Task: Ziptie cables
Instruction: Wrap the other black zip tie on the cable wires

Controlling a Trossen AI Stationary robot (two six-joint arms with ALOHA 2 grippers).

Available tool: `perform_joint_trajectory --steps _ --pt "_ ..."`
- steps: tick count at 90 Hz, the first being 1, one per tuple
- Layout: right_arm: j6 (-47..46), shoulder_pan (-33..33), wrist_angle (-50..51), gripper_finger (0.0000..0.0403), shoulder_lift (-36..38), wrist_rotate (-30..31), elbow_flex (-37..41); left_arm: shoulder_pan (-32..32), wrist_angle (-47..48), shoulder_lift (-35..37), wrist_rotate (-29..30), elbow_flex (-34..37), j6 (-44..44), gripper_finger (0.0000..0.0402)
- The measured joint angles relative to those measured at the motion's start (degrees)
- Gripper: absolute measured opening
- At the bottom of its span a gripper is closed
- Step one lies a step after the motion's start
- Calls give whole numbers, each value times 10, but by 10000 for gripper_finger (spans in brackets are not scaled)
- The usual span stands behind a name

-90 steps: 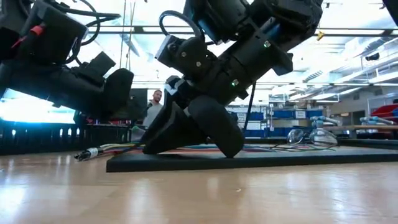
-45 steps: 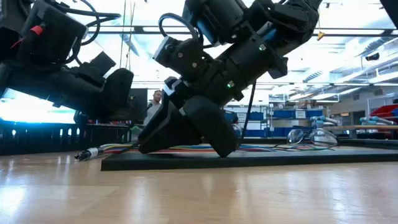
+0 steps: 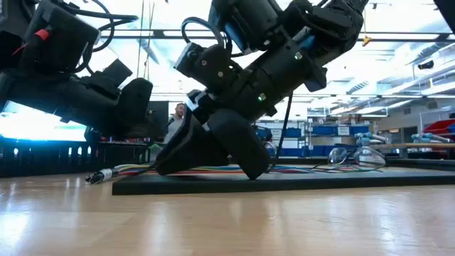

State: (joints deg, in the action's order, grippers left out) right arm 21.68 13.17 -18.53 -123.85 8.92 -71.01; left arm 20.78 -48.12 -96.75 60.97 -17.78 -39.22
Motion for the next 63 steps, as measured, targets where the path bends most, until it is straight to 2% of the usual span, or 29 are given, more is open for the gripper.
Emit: perform_joint_trajectory --steps 32,63 --pt "-39 -7 -9 93 -1 -13 0 0 0 0 -3 0 2 0" --pt "-41 -10 -6 6 0 -6 0 0 -1 0 -4 0 3 0"
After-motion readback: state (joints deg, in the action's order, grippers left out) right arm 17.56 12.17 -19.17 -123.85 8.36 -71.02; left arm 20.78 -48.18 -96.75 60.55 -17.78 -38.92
